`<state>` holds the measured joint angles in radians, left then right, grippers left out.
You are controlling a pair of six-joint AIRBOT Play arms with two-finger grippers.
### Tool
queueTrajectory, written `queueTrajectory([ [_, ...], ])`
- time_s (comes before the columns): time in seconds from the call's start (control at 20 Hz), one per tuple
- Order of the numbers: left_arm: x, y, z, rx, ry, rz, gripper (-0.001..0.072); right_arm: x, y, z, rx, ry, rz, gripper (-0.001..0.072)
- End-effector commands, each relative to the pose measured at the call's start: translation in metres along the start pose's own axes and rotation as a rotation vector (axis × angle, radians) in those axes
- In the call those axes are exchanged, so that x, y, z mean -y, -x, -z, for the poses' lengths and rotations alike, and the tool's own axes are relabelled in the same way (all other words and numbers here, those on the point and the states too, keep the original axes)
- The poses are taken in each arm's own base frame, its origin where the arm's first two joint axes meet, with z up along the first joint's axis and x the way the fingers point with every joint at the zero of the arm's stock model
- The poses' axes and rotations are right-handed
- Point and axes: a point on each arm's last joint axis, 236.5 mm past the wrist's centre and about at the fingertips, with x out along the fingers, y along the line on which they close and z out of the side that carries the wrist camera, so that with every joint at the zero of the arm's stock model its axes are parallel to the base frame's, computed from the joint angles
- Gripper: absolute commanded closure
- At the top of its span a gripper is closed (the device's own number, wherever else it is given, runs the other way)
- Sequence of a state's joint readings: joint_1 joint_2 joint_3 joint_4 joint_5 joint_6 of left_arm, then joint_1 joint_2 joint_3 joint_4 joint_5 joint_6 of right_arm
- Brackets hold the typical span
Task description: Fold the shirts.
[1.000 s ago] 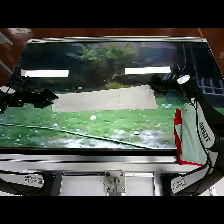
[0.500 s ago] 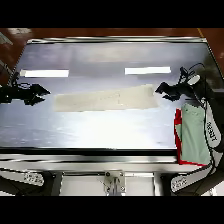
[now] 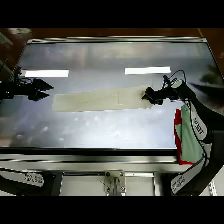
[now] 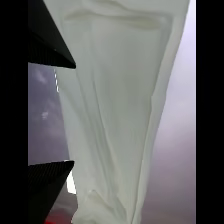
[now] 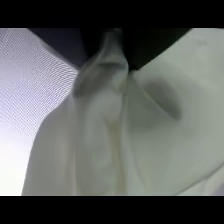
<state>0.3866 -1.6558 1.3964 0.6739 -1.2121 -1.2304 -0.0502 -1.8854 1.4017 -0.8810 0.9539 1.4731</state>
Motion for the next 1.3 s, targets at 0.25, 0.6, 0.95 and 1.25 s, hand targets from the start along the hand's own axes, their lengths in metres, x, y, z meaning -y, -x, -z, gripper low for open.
queueTrajectory([
  [0.25, 0.052, -0.024, 0.010, -0.028, -0.046, 0.130, 0.0539, -0.051, 0.057, -0.006, 0.014, 0.086, -0.108, 0.0652],
  [0.6, 0.122, -0.129, 0.094, -0.231, -0.195, 0.159, 0.0648, -0.095, 0.164, 0.017, 0.062, 0.153, -0.157, 0.0652],
  [0.95, 0.202, -0.224, 0.235, -0.414, -0.335, 0.211, 0.0664, -0.120, 0.236, 0.075, 0.039, 0.230, -0.119, 0.0652],
  [1.25, 0.262, -0.258, 0.329, -0.510, -0.185, 0.348, 0.0664, -0.125, 0.277, 0.095, 0.118, 0.272, -0.061, 0.0651],
])
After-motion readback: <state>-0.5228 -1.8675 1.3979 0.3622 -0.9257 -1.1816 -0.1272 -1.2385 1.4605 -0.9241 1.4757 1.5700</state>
